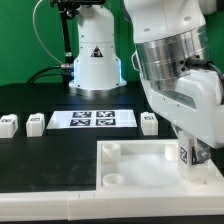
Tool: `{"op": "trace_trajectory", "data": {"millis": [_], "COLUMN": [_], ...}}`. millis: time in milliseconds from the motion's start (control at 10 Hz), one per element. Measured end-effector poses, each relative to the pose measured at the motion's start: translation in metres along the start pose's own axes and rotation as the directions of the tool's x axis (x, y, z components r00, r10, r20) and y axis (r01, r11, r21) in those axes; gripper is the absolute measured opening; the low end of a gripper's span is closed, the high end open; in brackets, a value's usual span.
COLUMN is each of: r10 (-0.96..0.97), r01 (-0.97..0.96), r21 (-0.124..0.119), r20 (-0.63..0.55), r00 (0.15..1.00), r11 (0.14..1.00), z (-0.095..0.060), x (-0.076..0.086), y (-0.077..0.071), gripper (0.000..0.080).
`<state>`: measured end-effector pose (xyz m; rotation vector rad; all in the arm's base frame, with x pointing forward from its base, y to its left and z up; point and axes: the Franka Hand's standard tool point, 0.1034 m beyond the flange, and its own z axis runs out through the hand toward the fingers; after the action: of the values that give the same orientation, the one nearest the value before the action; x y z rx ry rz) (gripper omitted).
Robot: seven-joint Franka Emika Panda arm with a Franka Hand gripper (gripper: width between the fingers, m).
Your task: Assemble one leg
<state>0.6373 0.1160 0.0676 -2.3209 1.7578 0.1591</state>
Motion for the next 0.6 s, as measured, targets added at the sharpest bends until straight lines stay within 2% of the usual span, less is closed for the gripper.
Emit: {"op": "trace_trajectory", "data": {"millis": [100,200,300,400,500,600], "r10": [-0.222,-0.358,-0.470,-0.563,-0.710,-0.846], "r01": [0.222,0.358,0.470,0.563,0.708,0.839], "r21": [-0.057,-0.080,-0.076,-0.075,-0.094,-0.133], "r20": [0.016,0.012,0.020,0.027,0.023,0.007], "r00": [0.975,0.934,0.883,0.826,0.704,0.533], "r11": [0.973,0.930,0.880,0.823,0.700,0.527], "z": [0.0003,-0.0016,-0.0010,-0.0011,-0.0015,-0.0013], "x": [-0.0024,-0.0051,-0.0034,-0.0019,-0.0021,-0.0048], "y": [0.0037,0.0024,0.0027,0.0030,0.0031,0.0023], "gripper": [0.0424,0.0424,0.0583,0.0583,0.0639,0.0647]}}
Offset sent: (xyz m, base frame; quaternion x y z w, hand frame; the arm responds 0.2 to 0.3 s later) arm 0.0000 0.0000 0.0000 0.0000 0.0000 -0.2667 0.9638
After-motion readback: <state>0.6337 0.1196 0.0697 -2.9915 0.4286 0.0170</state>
